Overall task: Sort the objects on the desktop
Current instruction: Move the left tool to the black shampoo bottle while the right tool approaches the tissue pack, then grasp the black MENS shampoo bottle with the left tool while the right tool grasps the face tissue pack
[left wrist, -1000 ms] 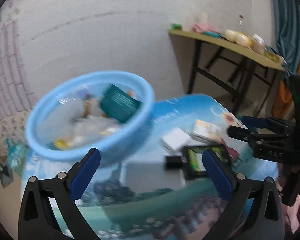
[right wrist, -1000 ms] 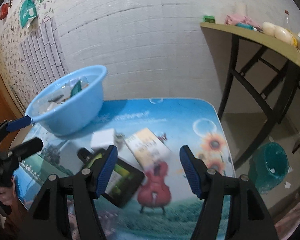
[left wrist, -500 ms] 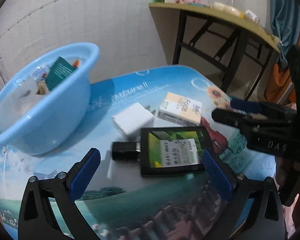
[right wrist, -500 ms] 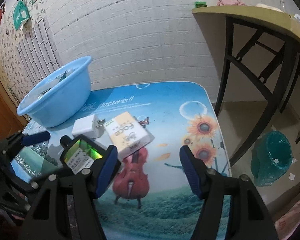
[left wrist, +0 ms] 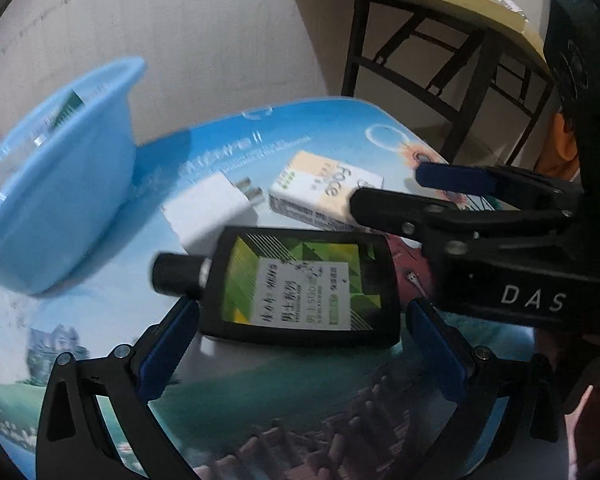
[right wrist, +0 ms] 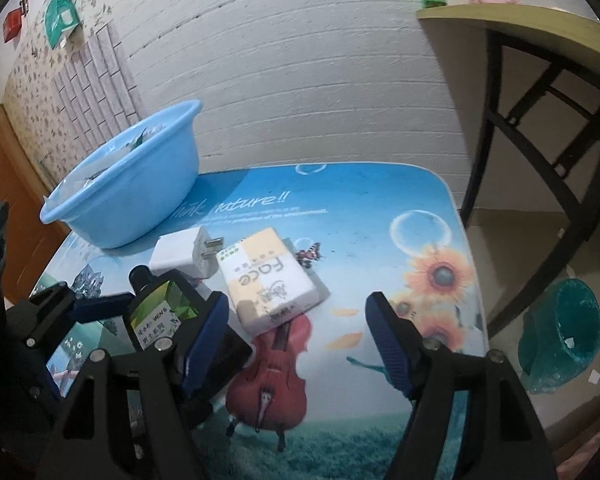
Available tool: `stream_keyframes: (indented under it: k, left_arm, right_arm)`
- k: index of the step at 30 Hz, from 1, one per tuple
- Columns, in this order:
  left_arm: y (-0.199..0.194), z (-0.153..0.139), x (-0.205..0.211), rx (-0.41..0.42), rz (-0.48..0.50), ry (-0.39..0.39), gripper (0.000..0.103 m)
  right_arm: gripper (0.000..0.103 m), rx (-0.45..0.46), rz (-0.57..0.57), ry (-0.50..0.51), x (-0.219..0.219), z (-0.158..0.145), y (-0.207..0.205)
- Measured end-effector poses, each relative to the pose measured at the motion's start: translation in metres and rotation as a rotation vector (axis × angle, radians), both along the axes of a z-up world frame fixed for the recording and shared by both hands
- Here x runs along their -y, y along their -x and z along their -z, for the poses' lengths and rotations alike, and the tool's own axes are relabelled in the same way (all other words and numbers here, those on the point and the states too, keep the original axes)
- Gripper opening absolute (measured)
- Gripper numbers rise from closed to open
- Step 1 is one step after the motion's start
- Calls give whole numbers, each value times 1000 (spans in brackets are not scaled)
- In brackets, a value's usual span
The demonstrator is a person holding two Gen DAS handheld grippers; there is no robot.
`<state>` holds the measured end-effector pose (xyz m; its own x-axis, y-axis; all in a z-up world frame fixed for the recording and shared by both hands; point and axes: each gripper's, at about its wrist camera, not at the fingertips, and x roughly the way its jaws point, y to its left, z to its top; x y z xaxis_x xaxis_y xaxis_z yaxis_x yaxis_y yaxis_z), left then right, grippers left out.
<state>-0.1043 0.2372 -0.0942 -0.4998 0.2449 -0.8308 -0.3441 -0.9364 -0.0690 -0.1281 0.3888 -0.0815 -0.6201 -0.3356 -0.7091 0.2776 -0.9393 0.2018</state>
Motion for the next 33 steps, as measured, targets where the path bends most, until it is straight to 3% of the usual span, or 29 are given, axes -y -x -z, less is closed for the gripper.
stream_keyframes:
  k: [3,5,12,14,15,22,33]
  left_arm:
    - [4,1,0,0,2,-4,102]
    - [5,-1,3,-18,0,-3,90]
    - [2,-3,18,-19,23,-2,89]
    - [-1,-4,24,-18,15,-1,89]
    - [-3,-5,28,-18,7,2,89]
    - [-25,-6,68,-19,-72,23,89]
    - [-63,-12,170,-33,-323,-9,89]
  right_arm:
    - [71,18,-53,-8,6,2,6]
    - [71,42,-73,-26,11,4,9]
    - [69,69,-100,-50,16,8,19]
    - [49,70,-115,-45,17,8,19]
    - [49,64,-111,-50,18,7,17]
    - [48,50,-109,-55,25,2,-8]
    - [49,78,-47,-102,60,-6,-57]
